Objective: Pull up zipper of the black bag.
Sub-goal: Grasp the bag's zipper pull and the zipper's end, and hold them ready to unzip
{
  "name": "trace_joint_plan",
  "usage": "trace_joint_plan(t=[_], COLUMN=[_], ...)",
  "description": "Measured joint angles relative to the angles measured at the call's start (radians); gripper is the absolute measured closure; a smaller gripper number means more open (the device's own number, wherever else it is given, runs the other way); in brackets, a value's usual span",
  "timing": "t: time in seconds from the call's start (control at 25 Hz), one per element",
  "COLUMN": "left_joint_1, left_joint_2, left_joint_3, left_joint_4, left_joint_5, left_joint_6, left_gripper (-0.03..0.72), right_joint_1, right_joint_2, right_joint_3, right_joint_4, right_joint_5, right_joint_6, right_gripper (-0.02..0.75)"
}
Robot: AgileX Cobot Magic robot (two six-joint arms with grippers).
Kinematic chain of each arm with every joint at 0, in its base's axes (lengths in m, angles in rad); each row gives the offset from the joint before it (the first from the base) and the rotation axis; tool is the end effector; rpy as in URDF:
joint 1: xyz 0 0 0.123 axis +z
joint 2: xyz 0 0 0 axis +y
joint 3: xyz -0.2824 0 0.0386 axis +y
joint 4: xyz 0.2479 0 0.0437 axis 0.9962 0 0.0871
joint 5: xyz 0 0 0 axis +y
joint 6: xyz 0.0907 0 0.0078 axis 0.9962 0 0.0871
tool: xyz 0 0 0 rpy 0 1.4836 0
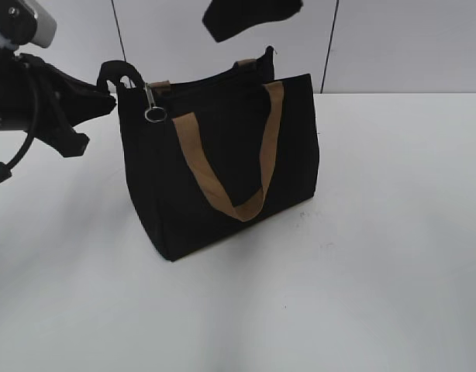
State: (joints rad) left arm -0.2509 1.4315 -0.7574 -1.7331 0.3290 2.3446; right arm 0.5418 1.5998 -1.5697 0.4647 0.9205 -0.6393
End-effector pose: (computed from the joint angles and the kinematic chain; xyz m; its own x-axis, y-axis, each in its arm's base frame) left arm 0.2779 -0.1013 0.2437 -0.1205 0.5854 -0.8018 0.6916 0.6289 0.3552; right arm 0.2870 0.2107 0.3788 -0.3493 -0.5786 -0.7370 -0.8614 0.5078 0.0096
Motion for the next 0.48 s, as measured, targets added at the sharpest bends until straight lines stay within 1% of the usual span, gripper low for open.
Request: trace_joint_plan(t=[0.16,0.28,0.48], left_joint_1=[0.0,0.0,0.0], left_joint_2=[-0.023,-0.058,-0.127], left_joint_3=[0.0,0.0,0.0], left_joint_4=[0.0,0.0,0.0], left_joint_5=[0.0,-0.005,-0.084], left_joint_6=[0.0,-0.007,-0.087], left_gripper=[0.673,0.673,0.673], right_joint_1=[0.037,0.05,0.053], right_joint_2=[0.042,0.063,0.096], right_joint_3=[0.0,0.0,0.0], right_joint_4=[0.0,0.004,0.005], right_joint_5=[-0.097,-0.144,-0.174], right_joint_6=[-0.042,-0.074,-0.141], right_gripper=[0.368,0.368,0.368])
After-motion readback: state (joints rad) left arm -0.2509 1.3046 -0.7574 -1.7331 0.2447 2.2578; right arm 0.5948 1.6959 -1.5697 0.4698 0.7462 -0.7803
